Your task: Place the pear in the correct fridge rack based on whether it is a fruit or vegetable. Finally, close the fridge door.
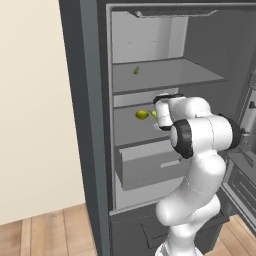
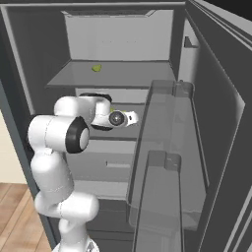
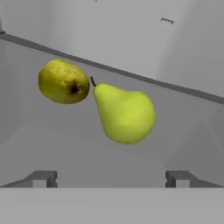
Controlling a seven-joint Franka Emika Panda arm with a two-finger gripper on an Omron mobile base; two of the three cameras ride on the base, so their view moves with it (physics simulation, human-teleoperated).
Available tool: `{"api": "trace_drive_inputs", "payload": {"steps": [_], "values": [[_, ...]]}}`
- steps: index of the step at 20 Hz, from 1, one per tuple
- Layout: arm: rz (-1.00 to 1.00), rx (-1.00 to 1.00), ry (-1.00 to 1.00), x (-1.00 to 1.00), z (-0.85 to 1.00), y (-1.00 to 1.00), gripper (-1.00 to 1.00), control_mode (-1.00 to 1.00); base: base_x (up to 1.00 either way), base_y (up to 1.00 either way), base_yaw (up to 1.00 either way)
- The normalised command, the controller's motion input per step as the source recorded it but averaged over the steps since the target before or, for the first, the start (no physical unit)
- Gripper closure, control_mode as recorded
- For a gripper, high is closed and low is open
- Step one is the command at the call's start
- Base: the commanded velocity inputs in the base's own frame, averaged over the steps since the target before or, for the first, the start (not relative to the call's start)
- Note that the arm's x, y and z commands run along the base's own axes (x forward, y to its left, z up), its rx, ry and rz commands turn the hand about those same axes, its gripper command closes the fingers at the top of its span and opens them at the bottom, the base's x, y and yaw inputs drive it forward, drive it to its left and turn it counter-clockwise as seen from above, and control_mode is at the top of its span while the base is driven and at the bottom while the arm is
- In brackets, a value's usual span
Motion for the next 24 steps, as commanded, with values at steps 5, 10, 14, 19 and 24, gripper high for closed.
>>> {"api": "trace_drive_inputs", "payload": {"steps": [5,10,14,19,24], "values": [[0.0,-0.03,0.11,-0.57,0.56,-0.01,-1.0,-1.0,0.0,0.0,0.0],[0.0,-0.01,0.14,-0.76,0.64,0.0,-1.0,-1.0,0.0,0.0,0.0],[0.0,-0.02,0.11,-0.98,0.9,0.08,-1.0,-1.0,0.0,0.0,0.0],[0.0,0.0,0.11,-0.74,1.0,0.15,-1.0,-1.0,0.0,0.0,0.0],[-0.03,0.0,0.29,-0.36,1.0,0.02,-1.0,-1.0,0.0,0.0,0.0]]}}
